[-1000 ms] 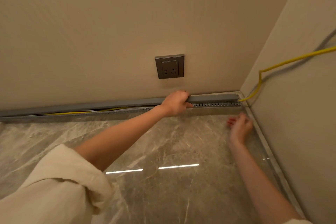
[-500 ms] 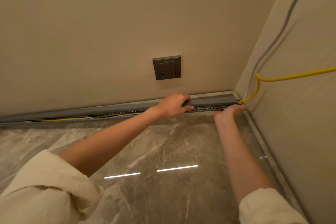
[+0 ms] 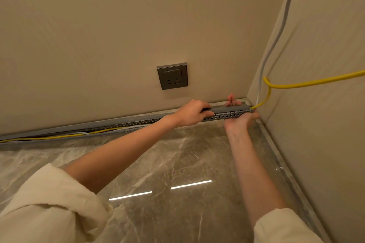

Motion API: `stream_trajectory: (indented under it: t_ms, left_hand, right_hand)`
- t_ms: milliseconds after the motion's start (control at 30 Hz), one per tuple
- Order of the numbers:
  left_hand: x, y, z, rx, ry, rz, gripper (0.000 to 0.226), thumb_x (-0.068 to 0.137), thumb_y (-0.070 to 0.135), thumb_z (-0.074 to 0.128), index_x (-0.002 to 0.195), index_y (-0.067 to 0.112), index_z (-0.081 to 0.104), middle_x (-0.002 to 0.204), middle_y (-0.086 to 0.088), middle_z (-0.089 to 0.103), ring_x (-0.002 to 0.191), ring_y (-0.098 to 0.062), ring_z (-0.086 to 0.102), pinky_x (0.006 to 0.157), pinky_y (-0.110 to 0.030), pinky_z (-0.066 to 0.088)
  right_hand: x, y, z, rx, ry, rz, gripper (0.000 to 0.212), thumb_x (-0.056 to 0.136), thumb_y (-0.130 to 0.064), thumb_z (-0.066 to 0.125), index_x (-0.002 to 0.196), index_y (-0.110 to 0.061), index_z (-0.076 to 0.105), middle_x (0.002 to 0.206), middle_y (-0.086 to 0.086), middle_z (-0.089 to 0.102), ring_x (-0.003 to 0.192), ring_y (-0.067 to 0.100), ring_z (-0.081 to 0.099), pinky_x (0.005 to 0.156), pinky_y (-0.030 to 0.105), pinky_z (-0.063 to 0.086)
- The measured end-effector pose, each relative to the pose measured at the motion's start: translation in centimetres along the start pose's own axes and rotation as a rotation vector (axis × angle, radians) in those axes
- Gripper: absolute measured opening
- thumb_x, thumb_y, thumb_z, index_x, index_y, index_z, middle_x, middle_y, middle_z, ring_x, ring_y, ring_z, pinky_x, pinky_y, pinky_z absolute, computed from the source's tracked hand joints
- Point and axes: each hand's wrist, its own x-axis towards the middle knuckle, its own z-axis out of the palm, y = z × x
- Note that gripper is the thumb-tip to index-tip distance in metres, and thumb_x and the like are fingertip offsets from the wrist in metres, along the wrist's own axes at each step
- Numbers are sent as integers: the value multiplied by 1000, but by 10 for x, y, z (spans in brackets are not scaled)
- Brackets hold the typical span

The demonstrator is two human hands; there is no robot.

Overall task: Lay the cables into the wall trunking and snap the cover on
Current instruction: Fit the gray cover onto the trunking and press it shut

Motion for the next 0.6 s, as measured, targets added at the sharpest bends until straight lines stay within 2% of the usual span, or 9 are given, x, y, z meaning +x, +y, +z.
stream_trajectory:
  t_ms: [100, 267, 433, 600]
  left_hand:
    - [0, 1, 0, -12, 19, 0, 23, 93, 25, 53, 96, 7, 66, 83, -16, 68, 68, -21, 52, 60, -29, 32]
    - [1, 4, -3, -48, 46, -9, 21, 92, 27, 55, 96, 10, 68, 76, -12, 67, 64, -23, 53, 60, -32, 37]
    - [4, 12, -2, -28, 63, -6, 23, 91, 29, 56, 89, 9, 68, 72, -15, 66, 61, -25, 52, 58, -35, 38]
    - [-2, 16, 5, 47, 116, 26, 23, 91, 30, 55, 91, 8, 64, 81, -15, 69, 72, -30, 59, 63, -42, 46]
  right_hand:
    - [1, -1, 1, -3, 16, -11, 50, 96, -43, 17, 74, -8, 45, 82, 18, 63, 68, 26, 62, 58, 25, 49]
    - [3, -1, 5, -1, 37, -31, 49, 96, -42, 18, 78, -6, 47, 73, 15, 60, 62, 26, 60, 59, 27, 49]
    - [5, 0, 8, 18, 44, -30, 51, 96, -43, 18, 66, -10, 44, 57, 6, 47, 51, 23, 48, 55, 26, 44]
    - [7, -1, 9, 18, 8, -8, 48, 95, -44, 19, 65, -13, 39, 52, 3, 43, 49, 21, 44, 56, 25, 42]
